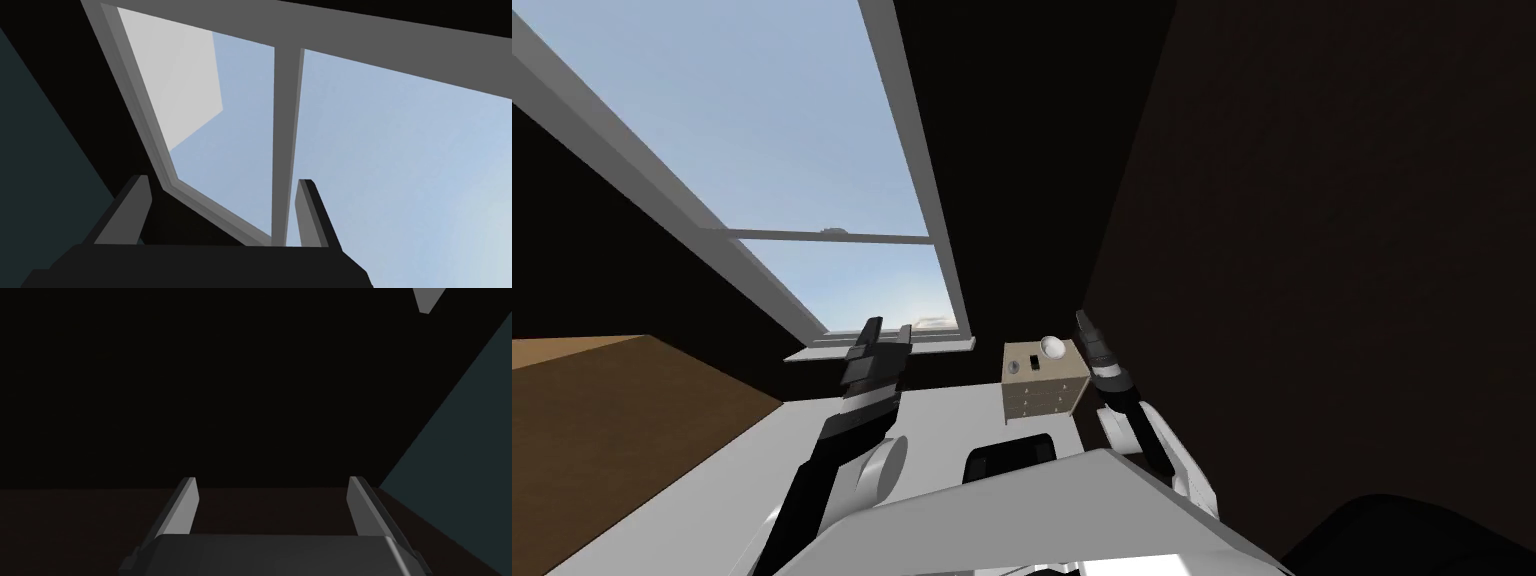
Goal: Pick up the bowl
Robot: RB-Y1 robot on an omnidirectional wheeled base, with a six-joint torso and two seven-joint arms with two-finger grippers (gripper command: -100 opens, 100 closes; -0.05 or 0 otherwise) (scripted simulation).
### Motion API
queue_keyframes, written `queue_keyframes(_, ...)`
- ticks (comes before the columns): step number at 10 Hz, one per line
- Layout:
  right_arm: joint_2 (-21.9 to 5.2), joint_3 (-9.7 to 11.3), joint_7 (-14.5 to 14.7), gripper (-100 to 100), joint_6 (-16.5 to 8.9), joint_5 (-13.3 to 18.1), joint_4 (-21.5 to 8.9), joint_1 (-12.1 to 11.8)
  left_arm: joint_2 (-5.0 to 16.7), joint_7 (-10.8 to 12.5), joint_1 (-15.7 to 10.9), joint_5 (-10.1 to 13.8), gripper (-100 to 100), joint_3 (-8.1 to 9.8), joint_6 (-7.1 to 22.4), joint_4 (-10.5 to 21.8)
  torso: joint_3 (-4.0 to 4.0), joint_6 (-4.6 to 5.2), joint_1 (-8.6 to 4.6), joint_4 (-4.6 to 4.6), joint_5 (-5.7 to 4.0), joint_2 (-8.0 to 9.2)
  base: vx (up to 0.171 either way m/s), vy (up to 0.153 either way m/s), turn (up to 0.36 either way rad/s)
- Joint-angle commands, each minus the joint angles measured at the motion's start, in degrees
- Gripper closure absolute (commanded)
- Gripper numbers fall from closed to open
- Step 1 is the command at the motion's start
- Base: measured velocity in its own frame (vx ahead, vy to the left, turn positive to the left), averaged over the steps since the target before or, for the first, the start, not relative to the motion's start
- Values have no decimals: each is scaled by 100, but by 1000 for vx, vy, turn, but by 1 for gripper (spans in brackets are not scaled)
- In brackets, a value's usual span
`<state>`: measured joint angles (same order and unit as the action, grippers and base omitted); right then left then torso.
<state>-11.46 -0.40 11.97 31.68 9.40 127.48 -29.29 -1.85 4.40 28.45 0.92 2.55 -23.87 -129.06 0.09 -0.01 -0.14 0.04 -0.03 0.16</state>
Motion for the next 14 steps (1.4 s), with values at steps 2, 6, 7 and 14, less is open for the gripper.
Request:
queue_keyframes(2,-379,33,288,-100,-193,333,-426,-163,0,0,0,0,0,0,0,0,1,-1,2,0,0,2,-55,-28,226)
queue_keyframes(6,-787,38,510,-100,-366,621,-872,-281,0,0,0,0,0,0,0,0,2,-1,3,1,1,4,-49,-18,154)
queue_keyframes(7,-978,42,621,-100,-456,774,-1105,-337,0,0,1,0,0,1,0,0,0,4,1,1,0,0,-40,-8,115)
queue_keyframes(14,-1919,85,1133,-100,-915,1594,-2296,-546,0,0,1,0,0,0,0,0,-8,1,7,-2,2,-15,-30,-2,217)
